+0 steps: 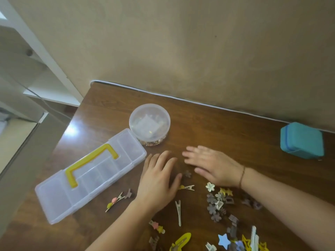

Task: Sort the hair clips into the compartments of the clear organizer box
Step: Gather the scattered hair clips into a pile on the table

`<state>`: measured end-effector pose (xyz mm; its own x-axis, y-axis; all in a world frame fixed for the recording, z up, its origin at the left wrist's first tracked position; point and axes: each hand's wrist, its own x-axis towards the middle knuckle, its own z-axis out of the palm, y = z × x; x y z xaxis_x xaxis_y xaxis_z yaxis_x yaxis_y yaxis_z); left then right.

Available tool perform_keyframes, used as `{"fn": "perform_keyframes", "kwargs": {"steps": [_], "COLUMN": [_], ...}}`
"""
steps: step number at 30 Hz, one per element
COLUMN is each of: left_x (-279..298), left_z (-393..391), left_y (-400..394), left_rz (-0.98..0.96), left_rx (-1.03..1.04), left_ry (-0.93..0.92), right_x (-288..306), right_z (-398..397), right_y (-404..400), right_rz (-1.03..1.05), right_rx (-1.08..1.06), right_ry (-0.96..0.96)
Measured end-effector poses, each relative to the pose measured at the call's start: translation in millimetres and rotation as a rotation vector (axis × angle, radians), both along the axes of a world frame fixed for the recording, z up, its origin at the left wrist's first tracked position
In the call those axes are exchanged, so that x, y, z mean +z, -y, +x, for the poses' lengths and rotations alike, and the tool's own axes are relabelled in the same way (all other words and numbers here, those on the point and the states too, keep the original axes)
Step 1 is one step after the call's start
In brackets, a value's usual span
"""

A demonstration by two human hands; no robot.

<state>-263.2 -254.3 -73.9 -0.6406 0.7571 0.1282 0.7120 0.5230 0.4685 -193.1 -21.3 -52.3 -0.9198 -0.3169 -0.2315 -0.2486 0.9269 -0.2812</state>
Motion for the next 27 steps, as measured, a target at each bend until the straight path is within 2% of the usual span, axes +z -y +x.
{"fn": "perform_keyframes", "kwargs": {"steps": [4, 6, 8, 10, 11, 17, 22, 27], "left_x": [-3.1, -4.0, -6.4, -9.1, -9.7, -8.6, -3.0, -2.9], "left_z": [4.3, 7.1, 2.6, -7.5, -11.0, 25.5, 69.1, 98.1], "left_y": [-8.2, -13.8, -18.0, -19.0, -19.3, -42.9, -52.0, -34.4], "left_rz": [0.099, 0.110, 0.066, 0.007, -0.028, -0.124, -0.165, -0.176], "left_rx": [-0.129, -0.253, -0.338, -0.278, -0.241, -0.485, -0.594, -0.657], "left_ry": [0.125, 0.172, 0.135, 0.107, 0.119, 0.188, 0.265, 0.283], "right_x": [3.1, 10.1, 15.7, 13.9, 10.1, -11.7, -9.3, -10.2], "right_z": [54.6, 75.6, 103.7, 136.5, 150.0, 164.0, 168.8, 198.5], "right_y": [-0.7, -12.3, -32.3, -47.4, -49.0, -13.0, 11.7, 27.0], "right_rz": [0.002, -0.086, -0.205, -0.252, -0.244, -0.225, -0.234, -0.257], "right_rx": [0.058, -0.163, -0.520, -0.760, -0.801, -0.636, -0.483, -0.429], "right_ry": [0.017, -0.049, -0.142, -0.177, -0.156, -0.046, 0.038, 0.058]}}
